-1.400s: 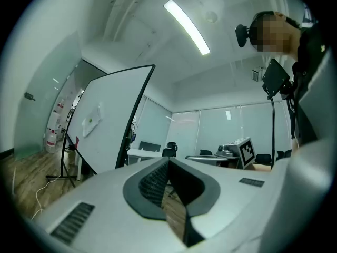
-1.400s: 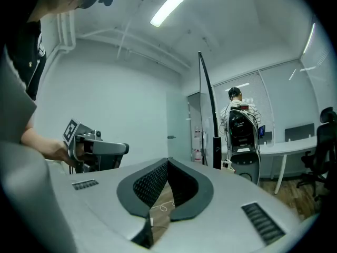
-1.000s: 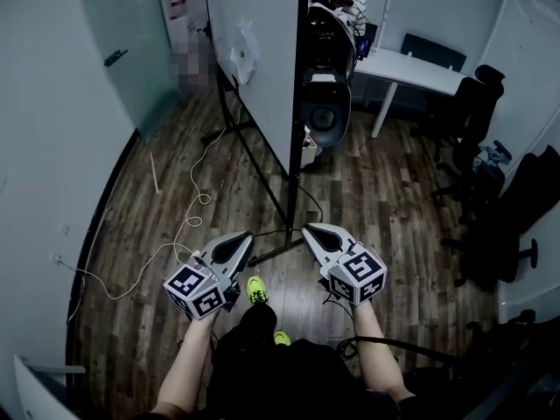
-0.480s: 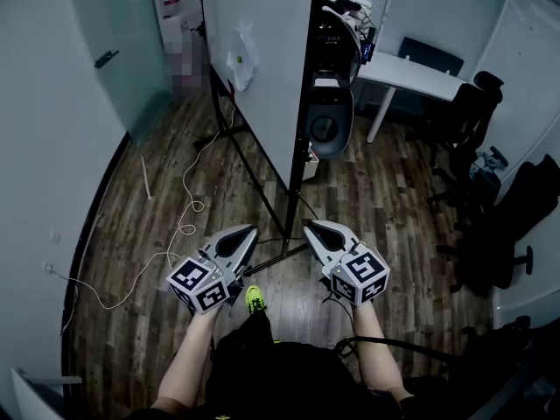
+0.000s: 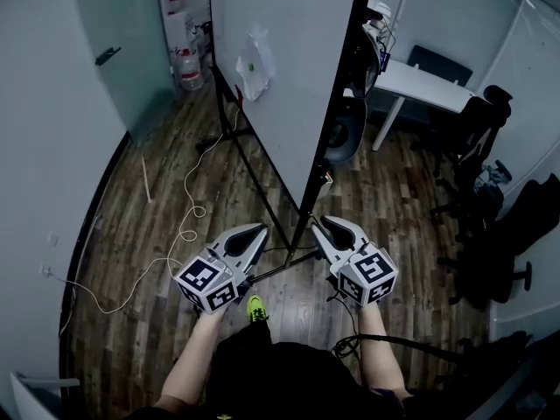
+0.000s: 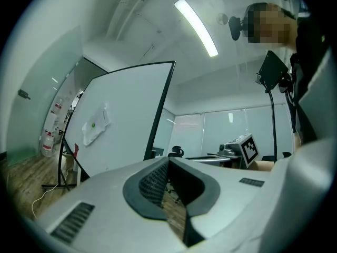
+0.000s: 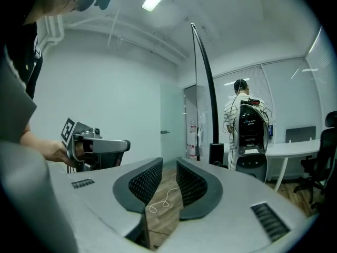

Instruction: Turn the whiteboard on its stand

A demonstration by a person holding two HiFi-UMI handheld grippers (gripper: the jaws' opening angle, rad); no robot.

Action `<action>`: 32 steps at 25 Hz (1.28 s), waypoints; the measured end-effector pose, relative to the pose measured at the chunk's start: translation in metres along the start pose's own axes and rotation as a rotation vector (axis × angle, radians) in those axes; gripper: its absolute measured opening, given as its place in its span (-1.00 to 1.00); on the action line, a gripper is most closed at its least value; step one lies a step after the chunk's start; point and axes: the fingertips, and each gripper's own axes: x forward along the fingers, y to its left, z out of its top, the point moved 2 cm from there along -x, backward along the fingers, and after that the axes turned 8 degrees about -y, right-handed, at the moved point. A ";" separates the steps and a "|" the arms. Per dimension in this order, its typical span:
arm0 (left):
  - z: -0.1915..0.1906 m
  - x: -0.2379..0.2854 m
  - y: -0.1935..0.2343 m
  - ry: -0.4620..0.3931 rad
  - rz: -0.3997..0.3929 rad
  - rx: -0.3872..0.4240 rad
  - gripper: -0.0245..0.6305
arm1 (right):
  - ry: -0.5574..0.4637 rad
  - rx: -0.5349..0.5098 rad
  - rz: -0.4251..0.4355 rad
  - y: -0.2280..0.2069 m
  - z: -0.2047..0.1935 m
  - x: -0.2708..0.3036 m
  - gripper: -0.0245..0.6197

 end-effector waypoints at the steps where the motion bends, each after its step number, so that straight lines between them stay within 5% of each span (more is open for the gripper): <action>1: 0.002 0.003 0.005 0.000 -0.005 -0.001 -0.87 | -0.002 -0.005 -0.009 -0.004 0.002 0.006 -0.70; 20: 0.013 0.070 0.082 0.028 -0.098 -0.018 -0.87 | 0.024 -0.086 -0.247 -0.092 0.024 0.057 -0.21; 32: 0.014 0.084 0.117 0.024 -0.065 -0.028 -0.87 | -0.008 -0.114 -0.202 -0.113 0.047 0.093 -0.16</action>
